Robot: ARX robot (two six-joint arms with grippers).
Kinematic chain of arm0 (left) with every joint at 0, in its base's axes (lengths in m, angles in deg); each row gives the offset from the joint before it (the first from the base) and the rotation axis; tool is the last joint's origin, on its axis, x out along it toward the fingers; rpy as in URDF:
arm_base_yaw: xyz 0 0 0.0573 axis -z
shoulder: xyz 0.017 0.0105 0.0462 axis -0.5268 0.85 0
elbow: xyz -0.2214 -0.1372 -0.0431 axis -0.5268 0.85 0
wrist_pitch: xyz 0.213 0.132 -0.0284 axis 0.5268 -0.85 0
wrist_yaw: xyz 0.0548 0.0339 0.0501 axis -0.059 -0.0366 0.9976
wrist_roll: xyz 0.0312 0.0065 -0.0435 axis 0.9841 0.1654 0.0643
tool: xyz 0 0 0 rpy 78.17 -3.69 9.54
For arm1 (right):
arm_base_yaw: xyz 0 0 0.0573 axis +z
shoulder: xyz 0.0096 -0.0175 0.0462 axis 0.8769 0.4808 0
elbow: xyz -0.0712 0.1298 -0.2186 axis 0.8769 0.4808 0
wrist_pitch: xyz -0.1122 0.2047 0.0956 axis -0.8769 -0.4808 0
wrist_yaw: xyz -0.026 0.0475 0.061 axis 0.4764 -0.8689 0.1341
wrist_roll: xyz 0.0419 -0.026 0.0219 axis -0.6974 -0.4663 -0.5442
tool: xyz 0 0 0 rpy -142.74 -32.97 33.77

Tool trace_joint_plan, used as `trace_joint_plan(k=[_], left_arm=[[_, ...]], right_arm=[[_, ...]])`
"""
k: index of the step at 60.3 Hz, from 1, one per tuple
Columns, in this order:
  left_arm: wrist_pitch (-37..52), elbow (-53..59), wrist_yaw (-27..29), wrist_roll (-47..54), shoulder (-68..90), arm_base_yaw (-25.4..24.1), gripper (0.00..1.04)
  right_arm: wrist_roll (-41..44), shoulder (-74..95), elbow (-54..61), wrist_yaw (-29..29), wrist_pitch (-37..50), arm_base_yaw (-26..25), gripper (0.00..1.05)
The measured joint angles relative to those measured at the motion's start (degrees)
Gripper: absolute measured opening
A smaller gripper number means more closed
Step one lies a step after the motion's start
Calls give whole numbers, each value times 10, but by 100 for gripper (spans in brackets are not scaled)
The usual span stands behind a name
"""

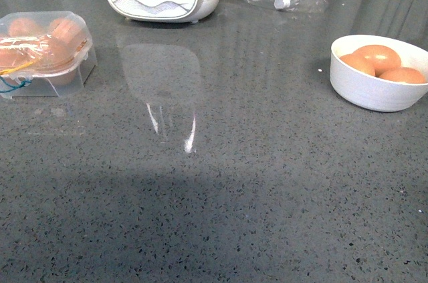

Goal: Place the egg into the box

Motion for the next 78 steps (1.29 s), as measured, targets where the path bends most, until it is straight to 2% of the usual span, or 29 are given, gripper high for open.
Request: trace_joint_plan(k=[6,18,23,39,44,48,53,78], left_arm=[[-10,59,61,0,-74,68,38],[-39,114,152,-4,-161,155,3],[-40,137,196,-3,-183,203,4],[-40,173,269,-3,-219,280,4],[-43,183,350,-3,-231,342,4],[-43,188,361,-3,-235,365,4],[-43,195,357,-3,-240,377,4],[-41,222,360,-2,-270,377,4]], right_arm=[[0,0,0,1,0,0,97],[0,0,0,0,0,0,97],[0,0,0,0,0,0,97],[0,0,0,0,0,0,97],[0,0,0,0,0,0,97],[0,0,0,0,0,0,97],[0,0,0,-1,0,0,97],[0,0,0,0,0,0,97]])
